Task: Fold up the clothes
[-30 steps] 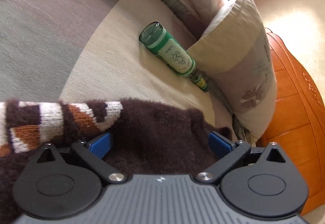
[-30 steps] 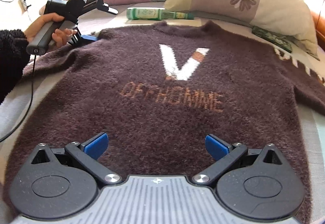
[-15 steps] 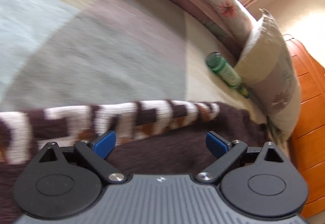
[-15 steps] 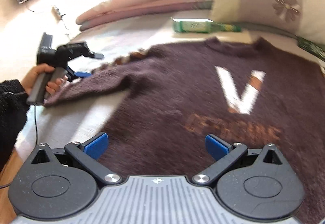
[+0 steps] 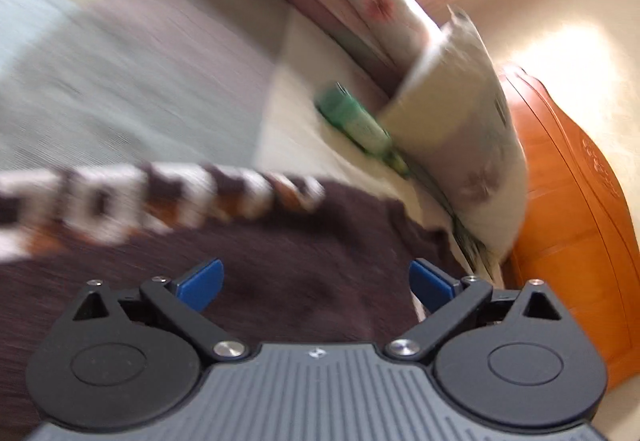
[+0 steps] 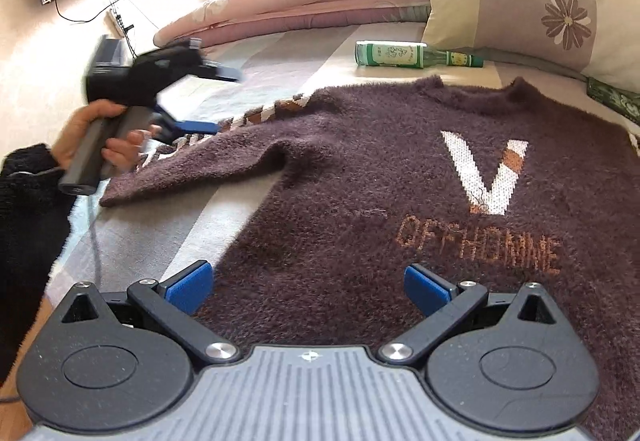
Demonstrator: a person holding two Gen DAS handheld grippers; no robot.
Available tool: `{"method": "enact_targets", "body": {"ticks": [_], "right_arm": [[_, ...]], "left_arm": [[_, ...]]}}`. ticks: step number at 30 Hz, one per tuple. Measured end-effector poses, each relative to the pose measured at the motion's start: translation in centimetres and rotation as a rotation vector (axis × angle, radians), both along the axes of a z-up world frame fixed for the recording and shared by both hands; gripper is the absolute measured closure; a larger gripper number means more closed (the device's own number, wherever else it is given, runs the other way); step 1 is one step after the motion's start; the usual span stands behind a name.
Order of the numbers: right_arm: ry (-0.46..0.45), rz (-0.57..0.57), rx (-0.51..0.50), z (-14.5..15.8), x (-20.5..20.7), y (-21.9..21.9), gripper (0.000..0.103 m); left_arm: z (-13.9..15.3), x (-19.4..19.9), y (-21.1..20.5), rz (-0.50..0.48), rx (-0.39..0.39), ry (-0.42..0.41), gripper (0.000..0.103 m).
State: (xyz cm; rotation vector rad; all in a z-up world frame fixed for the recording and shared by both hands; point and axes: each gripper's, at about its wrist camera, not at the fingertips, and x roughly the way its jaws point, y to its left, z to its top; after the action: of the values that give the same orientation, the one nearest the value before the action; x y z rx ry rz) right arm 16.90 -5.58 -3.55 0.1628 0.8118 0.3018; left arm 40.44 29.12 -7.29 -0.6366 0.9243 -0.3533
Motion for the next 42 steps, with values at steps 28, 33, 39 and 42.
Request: {"method": "enact_targets", "body": {"ticks": [28,33,39,42], "right_arm": [[0.020,0.079,0.041,0.9,-1.4,2.6,0.000],[0.002,0.111,0.018,1.6,-1.9,3.8,0.000],[0.013,0.079,-0.006,1.1,-1.9,2.9,0.000],[0.026,0.052,-0.009,0.5,-1.9,2.0,0.000]], "left_arm": [[0.6,-6.2,6.6,0.168,0.466,0.059,0.005],[2.3,-3.9,-1.6,0.012,0.565,-0.092,0.004],[-1.1,-2.1,-7.1,-0.073,0.594,-0.105,0.004],[-2.7,-3.8,-5.6,-0.095,0.617,-0.157,0.004]]}}
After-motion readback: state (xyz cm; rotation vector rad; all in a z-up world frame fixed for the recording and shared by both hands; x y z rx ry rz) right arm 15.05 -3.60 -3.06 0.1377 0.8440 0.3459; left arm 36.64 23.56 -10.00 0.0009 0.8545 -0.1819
